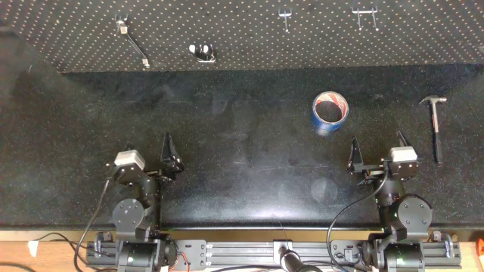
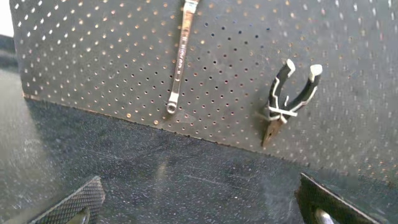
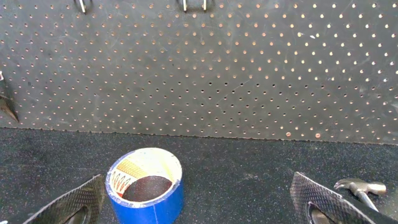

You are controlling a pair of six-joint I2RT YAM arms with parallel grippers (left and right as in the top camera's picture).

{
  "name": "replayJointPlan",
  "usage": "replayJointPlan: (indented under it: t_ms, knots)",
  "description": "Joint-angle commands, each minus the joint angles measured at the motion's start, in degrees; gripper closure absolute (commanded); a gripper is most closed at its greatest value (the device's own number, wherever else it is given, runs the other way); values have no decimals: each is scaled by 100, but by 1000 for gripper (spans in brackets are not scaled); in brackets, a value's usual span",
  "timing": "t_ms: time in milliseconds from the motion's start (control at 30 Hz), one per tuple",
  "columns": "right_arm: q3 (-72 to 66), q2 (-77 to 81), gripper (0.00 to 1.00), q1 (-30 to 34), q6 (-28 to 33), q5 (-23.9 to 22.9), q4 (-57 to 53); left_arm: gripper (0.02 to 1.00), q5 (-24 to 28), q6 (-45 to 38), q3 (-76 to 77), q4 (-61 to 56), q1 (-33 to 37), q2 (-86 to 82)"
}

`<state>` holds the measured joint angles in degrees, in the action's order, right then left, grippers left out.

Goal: Place Tools Onto Pegboard

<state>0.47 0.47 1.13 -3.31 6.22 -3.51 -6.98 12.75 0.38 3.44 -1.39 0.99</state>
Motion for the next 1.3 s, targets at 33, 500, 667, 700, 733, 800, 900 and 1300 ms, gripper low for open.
replayJointPlan:
  t_ms: [33, 500, 667, 700, 733, 800, 900, 1300]
  knots:
    - [-22, -42, 25, 31, 39, 90, -13, 23, 391, -726, -7, 87, 221, -81]
    - [-20, -42, 25, 31, 85, -129, -33, 23, 407, -726, -7, 85, 256, -81]
    - [-20, -42, 25, 31, 15, -177, -35, 23, 407, -726, -7, 87, 256, -79]
    - [-17, -42, 25, 22, -136, -190, -24, 23, 407, -726, -7, 85, 256, -81]
    - [4, -39, 25, 13, -455, -190, -11, 23, 407, -726, -7, 85, 256, -81]
    - [361, 389, 25, -2, -977, 155, -46, 23, 407, -726, -7, 87, 256, -81]
    - [1582, 2291, 25, -173, -1005, 1045, -111, 23, 407, -726, -7, 85, 256, -79]
    - [6059, 8487, 25, -1707, -1519, 321, -2994, 23, 404, -726, -7, 85, 256, -81]
